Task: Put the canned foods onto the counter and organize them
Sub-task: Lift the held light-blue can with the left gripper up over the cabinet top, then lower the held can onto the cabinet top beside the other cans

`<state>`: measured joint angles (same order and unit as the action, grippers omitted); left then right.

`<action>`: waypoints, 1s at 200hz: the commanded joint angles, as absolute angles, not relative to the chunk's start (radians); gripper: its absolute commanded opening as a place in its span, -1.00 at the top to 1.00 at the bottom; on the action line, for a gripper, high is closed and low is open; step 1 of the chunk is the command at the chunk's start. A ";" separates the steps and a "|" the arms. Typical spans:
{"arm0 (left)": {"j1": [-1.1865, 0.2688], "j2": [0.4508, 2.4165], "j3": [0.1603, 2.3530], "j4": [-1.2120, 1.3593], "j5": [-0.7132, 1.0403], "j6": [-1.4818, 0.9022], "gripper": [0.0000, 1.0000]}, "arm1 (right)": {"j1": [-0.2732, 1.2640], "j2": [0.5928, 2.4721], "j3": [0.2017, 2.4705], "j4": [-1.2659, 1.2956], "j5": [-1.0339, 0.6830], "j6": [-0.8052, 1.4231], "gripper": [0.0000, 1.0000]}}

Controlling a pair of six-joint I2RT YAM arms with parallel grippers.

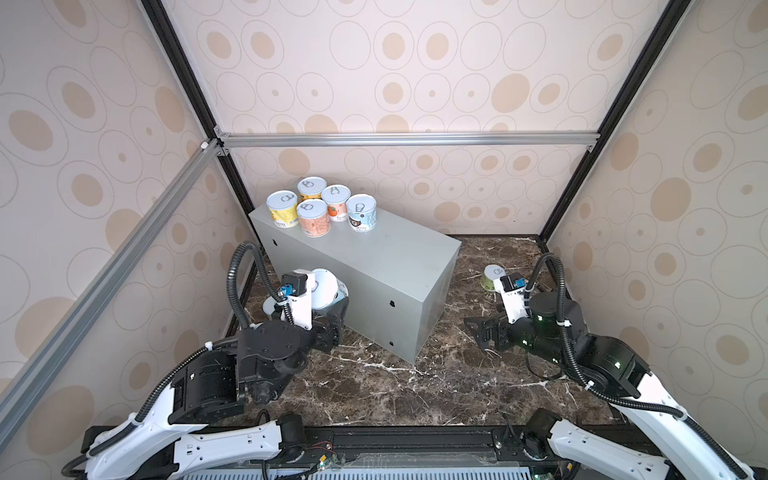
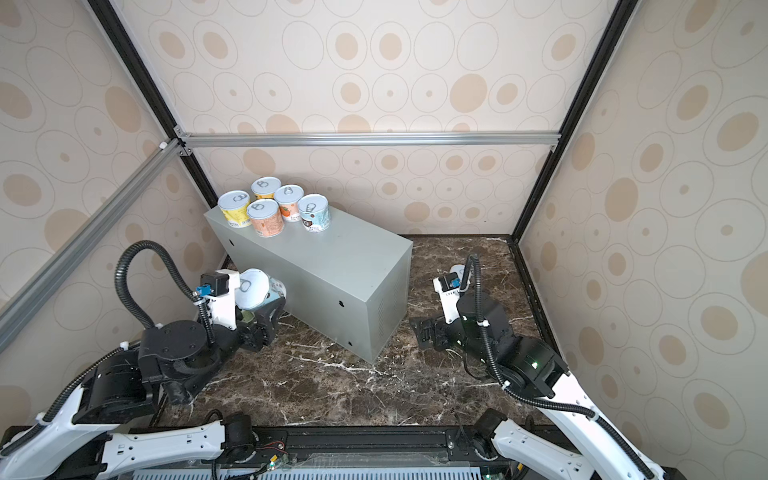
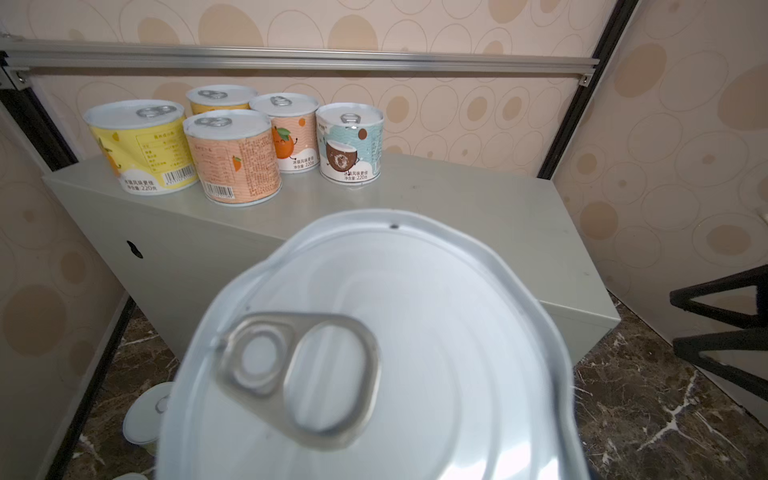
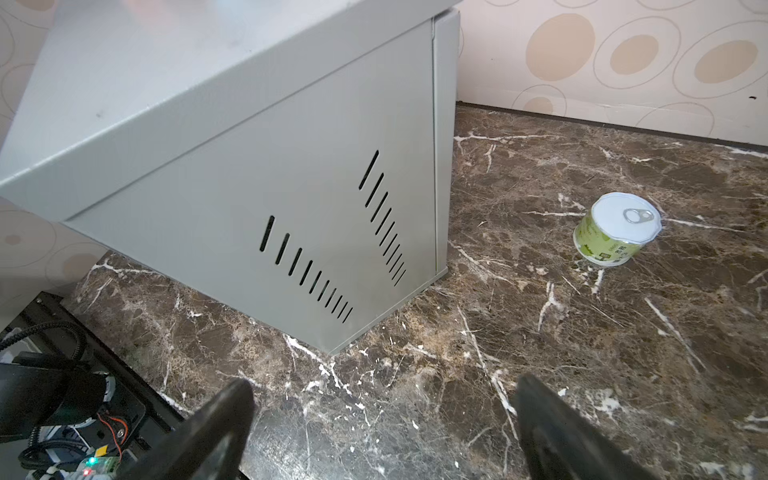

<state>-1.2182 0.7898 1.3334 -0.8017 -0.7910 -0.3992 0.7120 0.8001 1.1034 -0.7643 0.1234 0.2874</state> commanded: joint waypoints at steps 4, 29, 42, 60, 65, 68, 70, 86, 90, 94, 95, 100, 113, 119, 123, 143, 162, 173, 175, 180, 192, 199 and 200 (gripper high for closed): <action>-1.221 0.867 1.471 -0.839 -0.823 -0.311 -0.26 | 0.706 0.810 1.131 -0.773 0.111 0.285 -1.00; -1.213 0.942 1.584 -0.870 -0.817 -0.298 -0.27 | 0.707 0.815 1.134 -0.768 0.107 0.287 -1.00; -1.200 0.978 1.633 -0.876 -0.808 -0.285 -0.27 | 0.706 0.818 1.135 -0.765 0.106 0.286 -1.00; -1.158 1.021 1.677 -0.878 -0.777 -0.258 -0.27 | 0.706 0.822 1.140 -0.767 0.104 0.284 -1.00; -1.138 1.031 1.686 -0.878 -0.759 -0.250 -0.27 | 0.707 0.822 1.141 -0.768 0.102 0.282 -1.00; -1.123 1.038 1.691 -0.878 -0.743 -0.245 -0.27 | 0.707 0.822 1.141 -0.768 0.104 0.283 -1.00; -1.112 1.042 1.692 -0.876 -0.733 -0.242 -0.27 | 0.706 0.821 1.142 -0.770 0.104 0.282 -1.00; -1.002 1.073 1.705 -0.868 -0.629 -0.217 -0.27 | 0.706 0.818 1.143 -0.774 0.108 0.277 -1.00; -0.972 1.077 1.704 -0.863 -0.598 -0.210 -0.27 | 0.706 0.818 1.143 -0.776 0.110 0.275 -1.00; -0.933 1.085 1.702 -0.856 -0.557 -0.204 -0.27 | 0.705 0.817 1.143 -0.777 0.110 0.274 -1.00; -0.924 1.086 1.701 -0.854 -0.549 -0.204 -0.27 | 0.705 0.816 1.143 -0.776 0.111 0.274 -1.00; -0.882 1.093 1.699 -0.846 -0.511 -0.196 -0.27 | 0.707 0.815 1.142 -0.780 0.113 0.273 -1.00; -0.801 1.114 1.692 -0.823 -0.422 -0.184 -0.26 | 0.706 0.809 1.141 -0.786 0.119 0.267 -1.00; -0.773 1.125 1.689 -0.811 -0.391 -0.179 -0.26 | 0.707 0.806 1.139 -0.786 0.123 0.266 -1.00; -0.755 1.132 1.688 -0.804 -0.373 -0.178 -0.26 | 0.707 0.803 1.137 -0.787 0.125 0.264 -1.00; -0.678 1.171 1.680 -0.764 -0.282 -0.181 -0.26 | 0.706 0.795 1.127 -0.791 0.136 0.259 -1.00; -0.625 1.203 1.674 -0.726 -0.219 -0.187 -0.24 | 0.706 0.791 1.121 -0.797 0.144 0.250 -1.00; -0.602 1.220 1.675 -0.708 -0.191 -0.192 -0.24 | 0.706 0.788 1.117 -0.799 0.147 0.244 -1.00; -0.597 1.222 1.675 -0.704 -0.186 -0.192 -0.24 | 0.706 0.788 1.116 -0.799 0.148 0.244 -1.00; -0.588 1.229 1.675 -0.699 -0.175 -0.193 -0.24 | 0.707 0.786 1.114 -0.799 0.150 0.241 -1.00; -0.567 1.249 1.683 -0.691 -0.155 -0.195 -0.24 | 0.708 0.785 1.110 -0.799 0.153 0.235 -1.00; -0.558 1.259 1.688 -0.687 -0.147 -0.195 -0.23 | 0.707 0.784 1.108 -0.799 0.156 0.231 -1.00; -0.556 1.261 1.689 -0.687 -0.147 -0.195 -0.23 | 0.706 0.784 1.108 -0.799 0.156 0.230 -1.00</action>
<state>-0.5938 1.2522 1.6535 -0.7990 -0.2237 -0.2123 0.7120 0.7963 1.1149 -0.7841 0.1341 0.2581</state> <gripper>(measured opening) 0.737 0.999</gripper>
